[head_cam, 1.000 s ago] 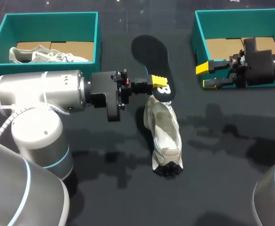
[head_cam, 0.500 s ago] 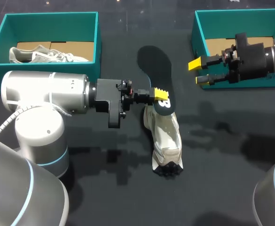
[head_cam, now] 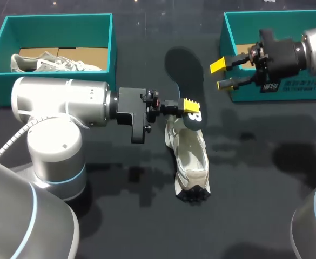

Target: Take the shoe out of the shoebox, open the shoe tongue, remove and reinsert the insole, then place the shoe into the shoebox

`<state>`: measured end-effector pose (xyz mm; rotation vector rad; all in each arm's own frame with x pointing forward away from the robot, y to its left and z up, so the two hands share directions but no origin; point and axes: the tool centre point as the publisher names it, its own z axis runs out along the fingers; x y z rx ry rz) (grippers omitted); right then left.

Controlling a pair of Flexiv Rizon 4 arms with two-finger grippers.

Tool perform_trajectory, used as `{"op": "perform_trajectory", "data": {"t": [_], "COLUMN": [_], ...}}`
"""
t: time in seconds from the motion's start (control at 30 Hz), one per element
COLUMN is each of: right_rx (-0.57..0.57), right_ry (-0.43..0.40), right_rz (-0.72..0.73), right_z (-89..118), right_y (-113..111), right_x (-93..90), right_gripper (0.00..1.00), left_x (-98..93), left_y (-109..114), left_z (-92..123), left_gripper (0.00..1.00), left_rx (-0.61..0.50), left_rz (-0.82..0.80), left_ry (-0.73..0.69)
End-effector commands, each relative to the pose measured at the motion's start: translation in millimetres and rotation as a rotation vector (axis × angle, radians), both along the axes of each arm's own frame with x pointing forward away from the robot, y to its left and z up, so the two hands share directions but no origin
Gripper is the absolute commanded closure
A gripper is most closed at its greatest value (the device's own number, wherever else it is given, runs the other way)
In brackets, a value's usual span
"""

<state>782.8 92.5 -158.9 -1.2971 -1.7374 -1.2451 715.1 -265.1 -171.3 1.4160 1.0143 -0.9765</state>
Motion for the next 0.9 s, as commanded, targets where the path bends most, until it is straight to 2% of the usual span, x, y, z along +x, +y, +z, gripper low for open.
{"op": "perform_trajectory", "data": {"t": [0.03,0.33,0.47,0.5,0.57,0.7,0.9], "right_rx": [-0.012,-0.019,-0.013,-0.011,-0.006,0.004,0.035], "right_ry": [0.03,0.069,0.084,0.085,0.088,0.094,0.108], "right_rz": [0.041,0.086,0.089,0.089,0.086,0.076,0.057], "right_z": [-1.7,-1.8,-3.9,-4.1,-4.2,-4.4,-6.4], "right_y": [11.4,32.4,36.4,37.2,38.2,38.3,34.6], "right_x": [10.3,9.6,8.9,8.7,8.1,7.1,5.6], "right_gripper": [0.0,0.01,0.15,0.22,0.29,0.5,0.53], "left_x": [4.5,7.8,8.7,8.7,8.7,8.9,8.0], "left_y": [-10.1,-18.4,-22.1,-22.8,-24.3,-26.3,-25.3], "left_z": [-0.7,-2.4,-1.3,-1.4,-1.9,-3.9,-4.7], "left_gripper": [1.0,1.0,1.0,1.0,1.0,1.0,1.0], "left_rx": [0.0,0.012,0.012,0.01,0.011,0.005,-0.012], "left_rz": [0.003,0.001,0.013,0.017,0.022,0.039,0.061], "left_ry": [-0.02,-0.062,-0.077,-0.078,-0.083,-0.091,-0.107]}}
